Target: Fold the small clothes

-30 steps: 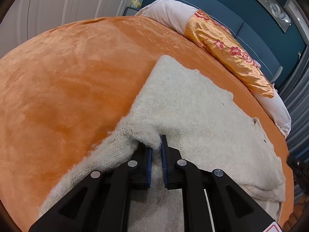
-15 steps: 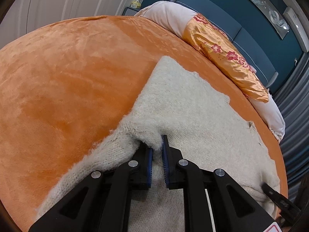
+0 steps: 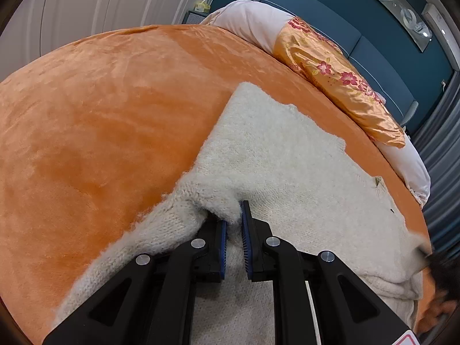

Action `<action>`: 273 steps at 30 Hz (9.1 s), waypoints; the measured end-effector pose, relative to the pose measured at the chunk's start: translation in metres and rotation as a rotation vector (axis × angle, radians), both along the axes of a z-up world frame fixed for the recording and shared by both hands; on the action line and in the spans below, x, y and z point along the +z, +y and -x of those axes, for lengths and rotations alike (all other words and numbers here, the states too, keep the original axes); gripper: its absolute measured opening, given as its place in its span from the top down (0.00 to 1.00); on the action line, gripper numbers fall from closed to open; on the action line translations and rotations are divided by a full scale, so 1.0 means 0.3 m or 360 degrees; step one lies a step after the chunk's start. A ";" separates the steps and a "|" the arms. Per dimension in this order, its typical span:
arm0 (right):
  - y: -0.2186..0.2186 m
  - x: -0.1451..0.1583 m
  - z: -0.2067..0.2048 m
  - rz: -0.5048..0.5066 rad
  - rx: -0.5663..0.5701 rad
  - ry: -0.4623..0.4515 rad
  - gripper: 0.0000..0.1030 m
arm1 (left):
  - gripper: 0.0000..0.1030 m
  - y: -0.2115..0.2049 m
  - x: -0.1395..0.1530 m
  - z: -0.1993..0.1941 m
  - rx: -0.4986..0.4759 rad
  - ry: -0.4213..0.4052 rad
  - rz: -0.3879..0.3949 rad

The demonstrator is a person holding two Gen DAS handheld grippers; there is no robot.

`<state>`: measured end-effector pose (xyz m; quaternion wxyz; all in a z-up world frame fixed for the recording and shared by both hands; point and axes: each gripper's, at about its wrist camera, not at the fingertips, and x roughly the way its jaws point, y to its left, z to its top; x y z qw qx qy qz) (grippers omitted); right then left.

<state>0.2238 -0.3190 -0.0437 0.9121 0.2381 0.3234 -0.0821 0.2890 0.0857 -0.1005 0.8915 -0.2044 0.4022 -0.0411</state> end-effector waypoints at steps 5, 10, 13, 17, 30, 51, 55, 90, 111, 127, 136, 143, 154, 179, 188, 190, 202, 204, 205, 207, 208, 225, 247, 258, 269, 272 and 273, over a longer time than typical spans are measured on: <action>-0.122 -0.190 0.009 -0.0033 -0.0141 0.0285 0.94 | 0.87 -0.002 0.000 0.000 -0.0003 -0.0002 -0.0012; -0.089 -0.066 0.028 0.0058 -0.0262 0.0209 0.87 | 0.87 -0.001 0.001 0.000 0.0001 -0.0005 -0.0014; 0.012 0.047 0.017 0.0125 -0.0258 0.0033 0.86 | 0.87 -0.001 0.001 0.000 0.0001 -0.0006 -0.0021; 0.390 0.072 -0.234 -0.0010 0.0457 0.0019 0.87 | 0.87 0.005 0.008 -0.001 0.0000 -0.0012 -0.0009; 0.551 -0.135 -0.421 0.0095 0.0701 0.0230 0.98 | 0.87 0.017 -0.006 -0.003 -0.0005 -0.0042 0.0055; -0.053 -0.113 0.092 -0.0024 -0.0024 0.0146 0.92 | 0.92 -0.014 0.071 -0.060 -0.0007 0.0143 -0.0162; -0.084 -0.186 0.083 -0.0090 -0.0015 0.0282 0.90 | 0.88 -0.028 0.052 -0.064 -0.0040 0.0180 -0.0263; 0.187 -0.127 1.013 -0.0492 -0.0038 0.0285 0.97 | 0.95 0.247 0.207 0.742 -0.0244 0.0536 0.0324; 0.278 0.179 1.502 -0.0135 0.0354 0.0612 0.98 | 0.95 0.263 0.532 1.250 -0.0498 0.0639 0.0038; -0.118 0.132 0.641 -0.0249 -0.0197 -0.0198 0.98 | 0.95 0.053 0.427 0.237 -0.0162 0.0035 0.0106; -0.156 -0.131 0.434 -0.0331 -0.0284 0.0058 0.97 | 0.94 0.046 0.174 0.110 -0.0104 0.0235 0.0048; -0.200 -0.064 0.469 -0.0317 -0.0343 -0.0088 0.84 | 0.76 0.039 0.166 0.108 -0.0107 0.0215 0.0021; 0.051 -0.040 0.828 0.0149 -0.0013 0.0206 0.49 | 0.16 0.177 0.235 0.467 -0.0218 0.0267 -0.0091; -0.064 0.039 0.726 0.0076 -0.0094 0.0118 0.60 | 0.42 0.169 0.375 0.415 -0.0221 0.0105 -0.0099; -0.037 -0.130 0.333 0.0278 0.0190 0.0472 0.84 | 0.64 -0.036 0.171 0.083 -0.0539 0.0378 -0.0126; -0.053 -0.097 0.337 0.0205 0.0168 0.0405 0.92 | 0.94 -0.051 0.158 0.055 -0.0561 0.0411 -0.0205; -0.252 -0.221 0.348 -0.0123 -0.0168 0.0412 0.94 | 0.95 0.108 0.108 -0.030 -0.0237 0.0382 -0.0153; -0.226 -0.212 0.349 -0.0075 -0.0175 0.0416 0.92 | 0.93 0.095 0.049 -0.021 -0.0225 0.0403 -0.0198; -0.225 -0.182 0.352 -0.0093 -0.0180 0.0399 0.92 | 0.93 0.085 0.072 -0.003 -0.0225 0.0351 -0.0213; -0.194 -0.074 0.393 -0.0029 -0.0228 0.0312 0.90 | 0.85 0.073 0.120 0.023 -0.0233 0.0310 -0.0191; -0.169 -0.032 0.408 0.0063 -0.0268 0.0271 0.89 | 0.84 0.067 0.167 0.050 -0.0219 0.0273 -0.0234; 0.458 -0.138 0.713 -0.0014 0.0380 0.0339 0.97 | 0.78 -0.106 0.147 0.587 -0.0488 0.0351 -0.0220; -0.060 -0.097 0.542 0.0033 -0.0147 0.0392 0.44 | 0.45 0.114 0.198 0.185 -0.0203 0.0384 -0.0043; -0.211 -0.211 0.575 -0.0080 -0.0327 0.0448 0.95 | 0.96 0.211 0.109 0.146 -0.0147 0.0442 -0.0098; 0.092 0.073 0.613 0.0083 -0.0070 0.0224 0.79 | 0.93 0.145 0.295 0.305 -0.0134 0.0284 -0.0182; 0.343 0.064 0.586 0.0148 0.0232 0.0273 0.79 | 0.93 0.100 0.347 0.403 -0.0156 0.0253 -0.0238; 0.428 0.051 0.583 0.0167 0.0330 0.0292 0.79 | 0.93 0.077 0.351 0.430 -0.0181 0.0261 -0.0255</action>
